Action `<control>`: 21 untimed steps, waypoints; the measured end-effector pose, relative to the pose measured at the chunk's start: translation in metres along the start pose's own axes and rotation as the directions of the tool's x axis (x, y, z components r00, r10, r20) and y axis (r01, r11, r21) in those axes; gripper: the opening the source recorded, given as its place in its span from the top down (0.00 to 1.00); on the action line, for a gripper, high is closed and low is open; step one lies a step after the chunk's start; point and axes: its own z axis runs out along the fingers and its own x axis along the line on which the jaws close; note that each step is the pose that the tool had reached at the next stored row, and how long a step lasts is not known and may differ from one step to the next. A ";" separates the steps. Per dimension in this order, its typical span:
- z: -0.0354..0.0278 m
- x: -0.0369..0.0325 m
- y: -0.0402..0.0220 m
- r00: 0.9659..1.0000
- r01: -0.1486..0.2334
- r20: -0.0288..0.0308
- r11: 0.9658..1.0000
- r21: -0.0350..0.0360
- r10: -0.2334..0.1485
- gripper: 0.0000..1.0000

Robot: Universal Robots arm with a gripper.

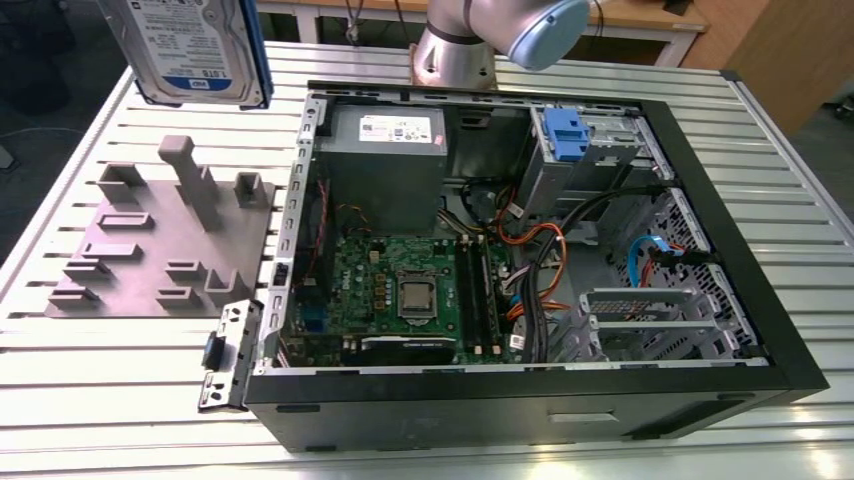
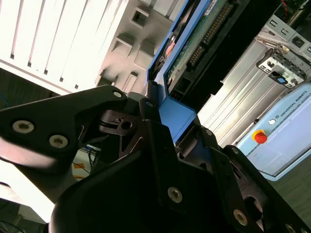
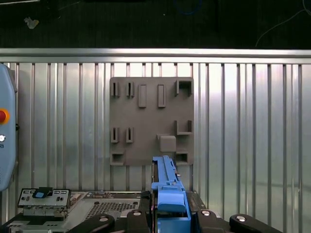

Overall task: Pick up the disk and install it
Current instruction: 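Pick up the disk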

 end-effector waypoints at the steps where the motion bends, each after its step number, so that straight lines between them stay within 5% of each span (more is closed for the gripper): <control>1: 0.0000 0.0000 -0.0003 1.000 0.000 0.000 1.000 0.000 0.000 0.63; 21: 0.0000 0.0035 -0.0010 1.000 0.000 0.000 1.000 0.000 0.000 0.63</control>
